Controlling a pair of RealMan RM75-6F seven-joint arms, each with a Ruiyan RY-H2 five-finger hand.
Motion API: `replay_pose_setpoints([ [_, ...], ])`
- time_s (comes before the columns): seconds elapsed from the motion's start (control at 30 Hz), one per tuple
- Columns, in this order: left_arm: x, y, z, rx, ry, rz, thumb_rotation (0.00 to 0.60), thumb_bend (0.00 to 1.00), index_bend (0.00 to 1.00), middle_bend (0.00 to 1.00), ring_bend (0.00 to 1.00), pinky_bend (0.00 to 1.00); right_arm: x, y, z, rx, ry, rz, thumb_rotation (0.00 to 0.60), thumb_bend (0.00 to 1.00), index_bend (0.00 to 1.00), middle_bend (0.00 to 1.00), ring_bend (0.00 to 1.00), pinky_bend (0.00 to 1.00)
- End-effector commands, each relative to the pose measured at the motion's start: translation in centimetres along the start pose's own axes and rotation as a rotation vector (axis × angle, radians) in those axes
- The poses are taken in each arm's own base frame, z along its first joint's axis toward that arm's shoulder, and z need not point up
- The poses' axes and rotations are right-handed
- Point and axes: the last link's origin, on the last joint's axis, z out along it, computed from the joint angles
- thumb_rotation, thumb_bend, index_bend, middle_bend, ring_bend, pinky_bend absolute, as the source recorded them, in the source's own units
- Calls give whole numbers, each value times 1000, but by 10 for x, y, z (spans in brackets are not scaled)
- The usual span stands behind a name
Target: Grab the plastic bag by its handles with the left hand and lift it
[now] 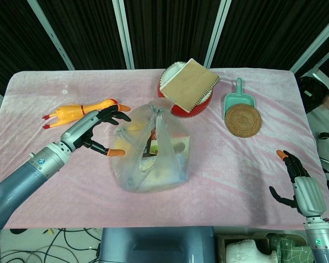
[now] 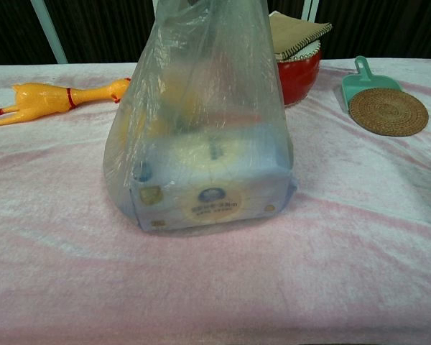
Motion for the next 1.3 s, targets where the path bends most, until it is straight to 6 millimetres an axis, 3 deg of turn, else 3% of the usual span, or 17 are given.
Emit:
replay_pose_setpoints([
  [0.03,0,0,0,1,-1,1,600,23,159,242,142,222,0,0,0,0,0,0,600,273,0,0,0,181],
  [0.77,-4,-4,7,22,-23,8,600,10,159,242,142,222,0,0,0,-2,2,2,600,273,0,0,0,181],
  [1.3,-18,-1,39,32,-72,-5,600,0,159,242,142,222,1,2,1,-8,4,8,600,282,0,0,0,181],
])
